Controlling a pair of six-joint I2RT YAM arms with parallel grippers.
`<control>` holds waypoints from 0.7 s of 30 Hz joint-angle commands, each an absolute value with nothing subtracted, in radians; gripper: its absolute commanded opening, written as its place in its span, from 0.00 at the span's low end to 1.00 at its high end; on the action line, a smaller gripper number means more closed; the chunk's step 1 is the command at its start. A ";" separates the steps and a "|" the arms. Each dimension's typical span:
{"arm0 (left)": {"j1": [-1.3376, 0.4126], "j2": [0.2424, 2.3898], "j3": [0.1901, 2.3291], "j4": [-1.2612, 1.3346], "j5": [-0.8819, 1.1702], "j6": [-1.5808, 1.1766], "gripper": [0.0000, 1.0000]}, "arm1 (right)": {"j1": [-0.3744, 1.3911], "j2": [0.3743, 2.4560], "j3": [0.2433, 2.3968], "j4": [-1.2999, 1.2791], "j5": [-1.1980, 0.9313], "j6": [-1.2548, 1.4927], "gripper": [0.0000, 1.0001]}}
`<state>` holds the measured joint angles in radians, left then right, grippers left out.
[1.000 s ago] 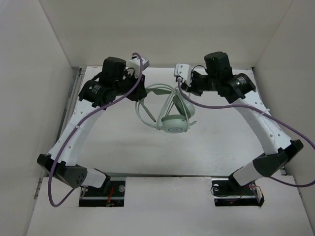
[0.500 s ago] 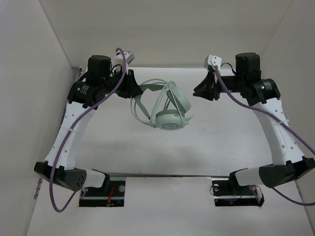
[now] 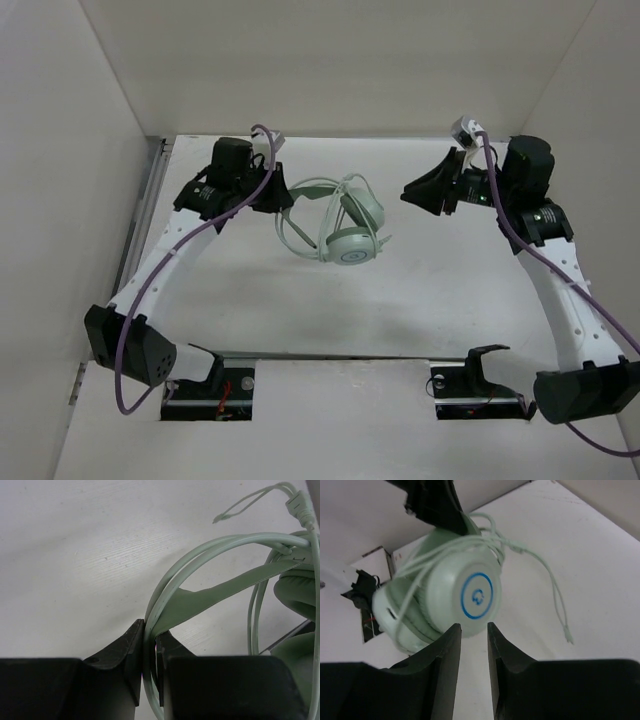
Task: Wrap the headphones
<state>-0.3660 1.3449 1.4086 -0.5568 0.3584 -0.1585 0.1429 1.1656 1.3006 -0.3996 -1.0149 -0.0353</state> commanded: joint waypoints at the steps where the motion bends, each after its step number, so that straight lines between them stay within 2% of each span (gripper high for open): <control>1: -0.396 1.356 1.358 -0.352 0.345 -0.224 0.01 | 0.122 1.111 1.270 -0.175 -1.048 0.143 0.34; 13: -0.449 1.440 1.213 -0.175 0.325 -0.340 0.01 | 0.064 1.101 1.209 -0.213 -1.019 0.089 0.36; 21: -0.418 1.607 1.209 -0.112 0.276 -0.387 0.01 | 0.022 1.075 1.174 -0.221 -1.019 0.087 0.36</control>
<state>-0.4309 1.5726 1.2030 -0.2295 0.2745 -0.3107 0.0437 1.1061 1.1877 -0.2584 -1.0164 0.0860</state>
